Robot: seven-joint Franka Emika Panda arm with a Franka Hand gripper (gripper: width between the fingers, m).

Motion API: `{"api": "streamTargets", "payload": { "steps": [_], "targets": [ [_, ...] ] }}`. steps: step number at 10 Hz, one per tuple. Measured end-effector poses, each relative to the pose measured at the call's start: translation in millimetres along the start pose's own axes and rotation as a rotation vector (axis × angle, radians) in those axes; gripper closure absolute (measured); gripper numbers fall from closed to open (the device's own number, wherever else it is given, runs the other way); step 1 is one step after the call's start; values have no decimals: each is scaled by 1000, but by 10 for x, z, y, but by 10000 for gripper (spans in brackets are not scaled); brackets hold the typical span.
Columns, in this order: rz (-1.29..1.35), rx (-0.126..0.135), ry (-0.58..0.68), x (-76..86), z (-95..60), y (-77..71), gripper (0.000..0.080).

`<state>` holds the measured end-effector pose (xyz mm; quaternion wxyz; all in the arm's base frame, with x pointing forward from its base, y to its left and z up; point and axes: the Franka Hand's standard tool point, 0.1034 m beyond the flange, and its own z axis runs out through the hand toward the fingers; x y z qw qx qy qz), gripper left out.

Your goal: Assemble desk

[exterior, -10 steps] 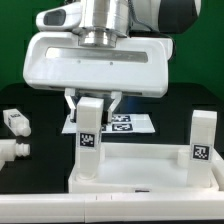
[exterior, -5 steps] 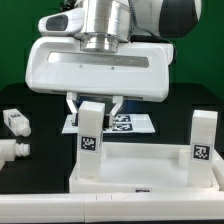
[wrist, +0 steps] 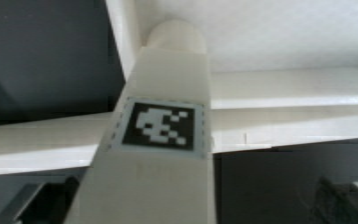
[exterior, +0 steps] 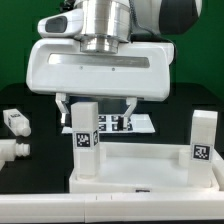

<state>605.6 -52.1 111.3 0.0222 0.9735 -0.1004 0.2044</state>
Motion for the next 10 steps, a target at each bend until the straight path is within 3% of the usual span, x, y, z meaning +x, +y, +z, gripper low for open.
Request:
{"api": "streamTargets", "payload": {
  "steps": [2, 3, 4, 5, 8, 10],
  "targets": [
    [73, 61, -154, 42, -105, 3, 150],
    [88, 75, -206, 102, -101, 14, 151],
    [98, 89, -273, 63, -83, 32, 151],
    [107, 95, -311, 68, -62, 58, 151],
    [102, 76, -273, 95, 8, 98, 151],
    [197, 65, -275, 96, 10, 96, 412]
  ]
}}
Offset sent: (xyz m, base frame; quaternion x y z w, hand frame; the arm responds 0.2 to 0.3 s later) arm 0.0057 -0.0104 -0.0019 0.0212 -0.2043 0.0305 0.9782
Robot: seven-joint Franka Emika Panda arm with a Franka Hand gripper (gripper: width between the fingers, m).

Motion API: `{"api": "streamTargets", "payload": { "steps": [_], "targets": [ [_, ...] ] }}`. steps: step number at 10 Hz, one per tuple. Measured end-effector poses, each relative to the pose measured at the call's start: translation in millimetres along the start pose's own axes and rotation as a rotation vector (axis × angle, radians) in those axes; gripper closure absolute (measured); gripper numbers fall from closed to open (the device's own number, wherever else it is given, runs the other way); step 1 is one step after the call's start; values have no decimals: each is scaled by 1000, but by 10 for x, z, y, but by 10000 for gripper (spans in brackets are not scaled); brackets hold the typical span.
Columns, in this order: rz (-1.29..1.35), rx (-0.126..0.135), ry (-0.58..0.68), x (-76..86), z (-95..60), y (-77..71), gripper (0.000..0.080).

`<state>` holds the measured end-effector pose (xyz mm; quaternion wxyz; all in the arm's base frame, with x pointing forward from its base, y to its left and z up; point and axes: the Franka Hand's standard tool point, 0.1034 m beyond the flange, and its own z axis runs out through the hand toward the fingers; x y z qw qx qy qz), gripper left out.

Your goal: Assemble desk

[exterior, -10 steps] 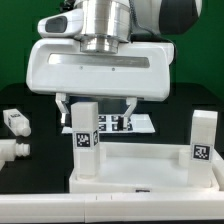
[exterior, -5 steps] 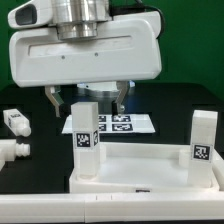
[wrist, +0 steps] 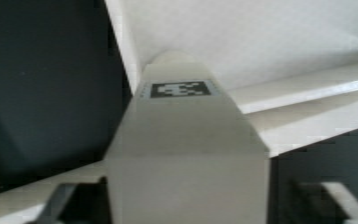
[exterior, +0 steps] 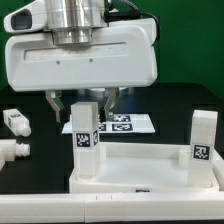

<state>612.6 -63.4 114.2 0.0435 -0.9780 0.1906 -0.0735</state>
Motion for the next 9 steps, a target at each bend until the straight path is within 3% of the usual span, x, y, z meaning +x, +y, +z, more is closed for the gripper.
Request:
{"api": "streamTargets", "payload": {
  "steps": [1, 2, 5, 9],
  "targets": [
    [83, 0, 0, -1, 2, 0, 412],
    [141, 0, 0, 0, 2, 2, 515],
    [416, 0, 23, 18, 26, -79, 515],
    [1079, 12, 3, 64, 42, -148, 514]
  ]
}}
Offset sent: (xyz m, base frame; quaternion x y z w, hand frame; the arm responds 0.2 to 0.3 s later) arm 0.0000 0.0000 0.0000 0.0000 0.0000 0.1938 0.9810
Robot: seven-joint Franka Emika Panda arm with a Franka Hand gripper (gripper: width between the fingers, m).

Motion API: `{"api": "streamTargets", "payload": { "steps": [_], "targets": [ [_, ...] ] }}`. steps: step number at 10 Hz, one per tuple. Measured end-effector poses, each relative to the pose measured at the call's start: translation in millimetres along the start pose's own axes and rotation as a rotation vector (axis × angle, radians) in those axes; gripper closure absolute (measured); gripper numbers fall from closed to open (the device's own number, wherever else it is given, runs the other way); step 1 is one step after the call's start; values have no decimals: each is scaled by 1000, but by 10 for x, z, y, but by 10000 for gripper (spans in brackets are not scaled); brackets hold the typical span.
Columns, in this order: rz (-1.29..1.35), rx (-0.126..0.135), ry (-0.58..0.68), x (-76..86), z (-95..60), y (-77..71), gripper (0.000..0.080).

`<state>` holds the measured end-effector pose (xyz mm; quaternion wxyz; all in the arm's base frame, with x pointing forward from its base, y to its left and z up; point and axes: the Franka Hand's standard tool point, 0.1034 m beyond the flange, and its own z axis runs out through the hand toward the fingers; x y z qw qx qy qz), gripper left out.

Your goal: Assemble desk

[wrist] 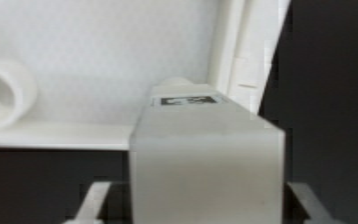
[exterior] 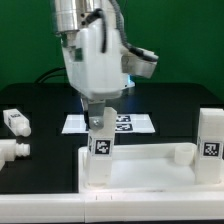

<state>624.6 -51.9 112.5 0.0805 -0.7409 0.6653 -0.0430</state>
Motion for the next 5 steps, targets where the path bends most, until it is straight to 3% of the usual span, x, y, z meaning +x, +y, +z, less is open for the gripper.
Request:
{"api": "streamTargets", "payload": {
  "steps": [1, 4, 5],
  "targets": [
    [199, 18, -34, 27, 8, 16, 514],
    [97, 17, -30, 37, 10, 22, 512],
    [-55, 21, -28, 37, 5, 12, 343]
  ]
}}
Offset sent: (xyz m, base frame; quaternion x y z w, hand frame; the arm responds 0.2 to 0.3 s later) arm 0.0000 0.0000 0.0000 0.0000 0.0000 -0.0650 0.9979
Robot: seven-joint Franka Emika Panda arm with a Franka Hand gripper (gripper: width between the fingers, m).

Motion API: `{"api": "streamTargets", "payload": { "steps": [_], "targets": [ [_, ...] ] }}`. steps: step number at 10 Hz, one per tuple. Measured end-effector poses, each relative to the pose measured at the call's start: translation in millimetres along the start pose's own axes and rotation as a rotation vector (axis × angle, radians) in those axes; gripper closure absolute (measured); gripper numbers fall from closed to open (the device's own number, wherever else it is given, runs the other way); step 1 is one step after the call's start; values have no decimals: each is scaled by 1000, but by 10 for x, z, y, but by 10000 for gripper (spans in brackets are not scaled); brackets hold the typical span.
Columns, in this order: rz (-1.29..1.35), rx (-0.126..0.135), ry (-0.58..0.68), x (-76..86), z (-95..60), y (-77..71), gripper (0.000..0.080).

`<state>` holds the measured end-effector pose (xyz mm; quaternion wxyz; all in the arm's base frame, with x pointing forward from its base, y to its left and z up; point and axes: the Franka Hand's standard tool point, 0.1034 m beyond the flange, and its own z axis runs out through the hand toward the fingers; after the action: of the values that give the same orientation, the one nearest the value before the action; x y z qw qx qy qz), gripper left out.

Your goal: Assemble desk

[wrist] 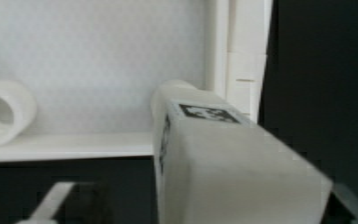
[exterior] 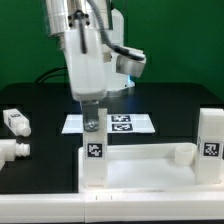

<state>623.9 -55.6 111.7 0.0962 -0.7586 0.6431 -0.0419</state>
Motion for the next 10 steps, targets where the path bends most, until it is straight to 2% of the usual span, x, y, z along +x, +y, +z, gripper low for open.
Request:
{"api": "streamTargets", "payload": {
  "steps": [1, 2, 3, 5, 6, 7, 8, 9, 10],
  "targets": [
    [-148, 6, 1, -3, -17, -33, 197],
    [-279, 6, 3, -41, -27, -46, 164],
    [-364, 4, 5, -80, -40, -58, 164],
    [-461, -2, 9, -39, -28, -40, 152],
    [-621, -9, 29, -27, -38, -60, 151],
    [-899, -20, 75, -20, -56, -128, 151],
    [-1062, -28, 67, -48, -31, -124, 151],
    [-1150, -43, 64, -62, -31, -125, 151],
    [-1118, -42, 65, -58, -29, -122, 151]
  ]
}}
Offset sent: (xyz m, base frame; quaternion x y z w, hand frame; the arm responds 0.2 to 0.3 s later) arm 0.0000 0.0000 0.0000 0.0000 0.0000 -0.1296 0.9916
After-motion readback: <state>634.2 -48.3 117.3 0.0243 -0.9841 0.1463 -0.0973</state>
